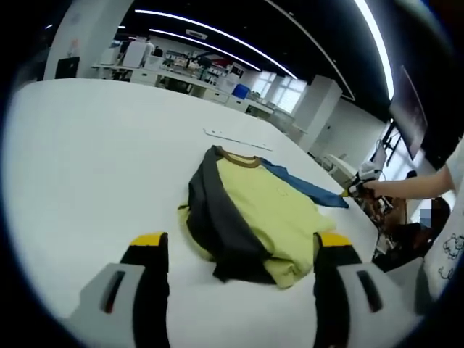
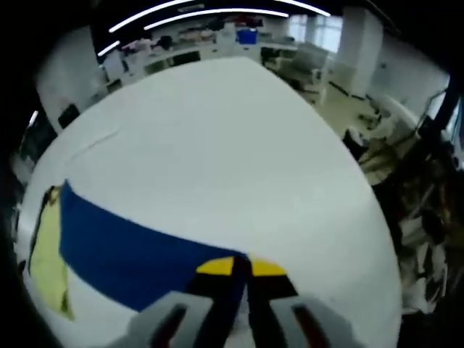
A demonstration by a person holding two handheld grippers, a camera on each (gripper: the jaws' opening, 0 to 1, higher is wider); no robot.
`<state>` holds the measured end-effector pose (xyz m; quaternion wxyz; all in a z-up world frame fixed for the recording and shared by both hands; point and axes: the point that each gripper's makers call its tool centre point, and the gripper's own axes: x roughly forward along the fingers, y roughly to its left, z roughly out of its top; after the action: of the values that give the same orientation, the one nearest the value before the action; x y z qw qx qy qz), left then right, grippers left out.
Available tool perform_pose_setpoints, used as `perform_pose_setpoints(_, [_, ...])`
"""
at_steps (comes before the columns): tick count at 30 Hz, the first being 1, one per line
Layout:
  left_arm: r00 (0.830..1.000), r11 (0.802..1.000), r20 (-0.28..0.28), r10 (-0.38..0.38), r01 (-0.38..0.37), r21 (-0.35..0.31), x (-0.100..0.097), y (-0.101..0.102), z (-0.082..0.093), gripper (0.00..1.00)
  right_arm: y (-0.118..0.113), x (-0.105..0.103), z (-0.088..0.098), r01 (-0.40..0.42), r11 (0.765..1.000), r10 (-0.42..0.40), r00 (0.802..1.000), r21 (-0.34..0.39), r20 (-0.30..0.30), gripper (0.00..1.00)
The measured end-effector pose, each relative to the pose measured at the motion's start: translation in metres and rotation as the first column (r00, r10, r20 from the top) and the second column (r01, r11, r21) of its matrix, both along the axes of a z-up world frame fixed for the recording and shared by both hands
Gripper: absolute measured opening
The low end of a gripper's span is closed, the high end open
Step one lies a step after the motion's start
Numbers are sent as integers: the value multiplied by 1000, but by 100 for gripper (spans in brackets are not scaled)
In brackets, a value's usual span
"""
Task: Fold the garment on the visible template until the final outline fits inside the template.
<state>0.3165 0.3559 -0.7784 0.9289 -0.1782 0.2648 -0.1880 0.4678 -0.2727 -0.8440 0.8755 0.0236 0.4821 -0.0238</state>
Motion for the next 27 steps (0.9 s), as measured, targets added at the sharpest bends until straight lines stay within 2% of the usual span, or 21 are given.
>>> perform_pose_setpoints(1, [1000, 1000, 2, -2, 2, -2, 0, -1, 1, 79, 0, 2, -2, -5, 1000, 5, 1000, 7, 4, 9])
perform_pose_setpoints(2, [1000, 1000, 3, -2, 2, -2, 0, -1, 1, 79, 6, 6, 0, -51, 998, 50, 998, 30, 38, 16])
perform_pose_setpoints(4, [1000, 1000, 5, -3, 3, -6, 1, -2, 2, 79, 18, 2, 3, -103, 994, 101, 994, 43, 53, 29])
perform_pose_setpoints(5, [1000, 1000, 6, -4, 4, -6, 1, -2, 2, 79, 20, 2, 5, -120, 992, 117, 991, 35, 62, 37])
perform_pose_setpoints(6, [1000, 1000, 5, -6, 6, -6, 0, -2, 2, 79, 23, 2, 8, -180, 984, 180, 980, -1, 90, 42])
perform_pose_setpoints(8, [1000, 1000, 4, -12, 12, -3, 0, -3, 2, 79, 29, 0, 7, -211, 977, 209, 974, 14, 92, 53])
perform_pose_setpoints(9, [1000, 1000, 2, -15, 15, -3, 0, -4, 2, 79, 41, -2, 11, -256, 966, 252, 961, 25, 118, 59])
perform_pose_setpoints(10, [1000, 1000, 3, -17, 17, -4, 0, -4, 2, 79, 45, -5, 13, -264, 964, 259, 958, 23, 121, 66])
perform_pose_setpoints(12, [1000, 1000, 3, -20, 20, -5, 0, -4, 2, 79, 65, -10, 20, -328, 944, 320, 934, 29, 161, 82])
perform_pose_setpoints(14, [1000, 1000, 4, -24, 24, -5, 0, -5, 2, 79, 72, -14, 21, -370, 929, 364, 918, 13, 159, 96])
perform_pose_setpoints(15, [1000, 1000, 3, -24, 24, -6, 0, -5, 2, 79, 76, -14, 22, -394, 919, 388, 905, -4, 172, 99])
perform_pose_setpoints(17, [1000, 1000, 4, -27, 27, -10, 0, -7, 2, 79, 88, -18, 28, -435, 900, 426, 884, 5, 193, 99])
perform_pose_setpoints(20, [999, 999, 5, -35, 35, -9, 1, -8, 2, 79, 104, -26, 40, -449, 894, 436, 872, 7, 224, 99])
perform_pose_setpoints(21, [999, 999, 6, -36, 36, -9, 1, -9, 2, 79, 102, -24, 39, -449, 893, 435, 871, 13, 227, 99])
perform_pose_setpoints(22, [999, 999, 5, -37, 37, -11, 1, -9, 2, 78, 108, -23, 44, -464, 885, 442, 860, 32, 256, 99])
perform_pose_setpoints(26, [999, 999, 3, -38, 38, -13, 0, -7, 1, 77, 122, -30, 53, -490, 871, 466, 841, 23, 275, 99])
perform_pose_setpoints(27, [999, 999, 2, -40, 40, -12, -1, -6, 0, 76, 132, -35, 59, -499, 866, 471, 832, 24, 292, 99])
